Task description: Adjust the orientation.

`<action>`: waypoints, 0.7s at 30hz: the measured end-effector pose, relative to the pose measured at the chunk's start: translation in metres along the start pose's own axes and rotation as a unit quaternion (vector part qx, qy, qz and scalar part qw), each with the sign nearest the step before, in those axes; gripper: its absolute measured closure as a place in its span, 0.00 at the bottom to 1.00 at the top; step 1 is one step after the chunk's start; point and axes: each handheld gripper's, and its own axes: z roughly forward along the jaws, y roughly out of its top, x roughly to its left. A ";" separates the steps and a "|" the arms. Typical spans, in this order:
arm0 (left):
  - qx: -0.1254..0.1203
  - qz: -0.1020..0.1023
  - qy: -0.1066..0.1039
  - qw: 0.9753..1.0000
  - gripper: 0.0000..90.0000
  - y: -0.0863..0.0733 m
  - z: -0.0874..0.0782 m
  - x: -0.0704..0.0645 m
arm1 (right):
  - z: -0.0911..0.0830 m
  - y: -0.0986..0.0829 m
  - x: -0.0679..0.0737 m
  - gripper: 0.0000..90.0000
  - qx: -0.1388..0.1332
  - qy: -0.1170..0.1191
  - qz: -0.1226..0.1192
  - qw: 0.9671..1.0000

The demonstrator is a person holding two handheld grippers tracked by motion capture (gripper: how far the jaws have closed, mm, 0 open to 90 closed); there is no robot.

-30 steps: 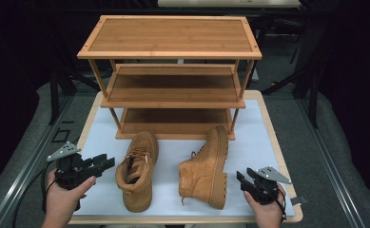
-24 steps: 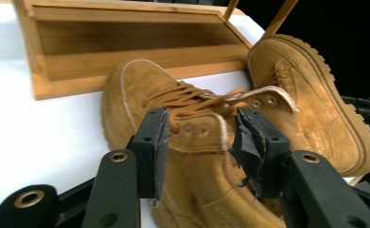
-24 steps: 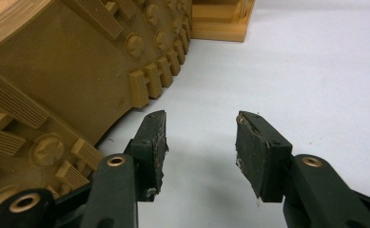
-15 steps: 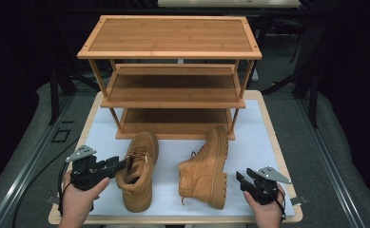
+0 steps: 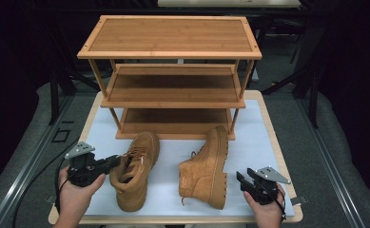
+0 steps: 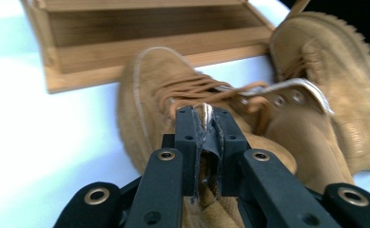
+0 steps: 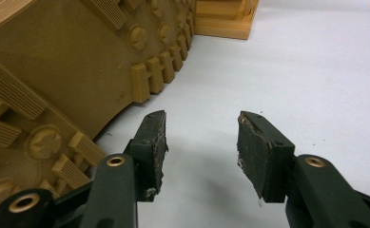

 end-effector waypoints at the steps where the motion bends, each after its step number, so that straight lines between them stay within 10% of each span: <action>1: 0.006 -0.003 0.002 1.000 0.93 0.004 -0.001 0.009 | -0.001 0.000 0.000 0.59 0.004 0.003 0.003 1.000; 16: 0.053 0.025 -0.012 0.998 0.86 0.023 0.004 0.032 | 0.000 0.001 0.002 0.60 0.009 0.009 -0.002 1.000; 21: 0.124 0.028 -0.010 0.992 0.76 0.036 0.006 0.032 | -0.001 0.001 0.003 0.59 0.006 0.007 -0.002 1.000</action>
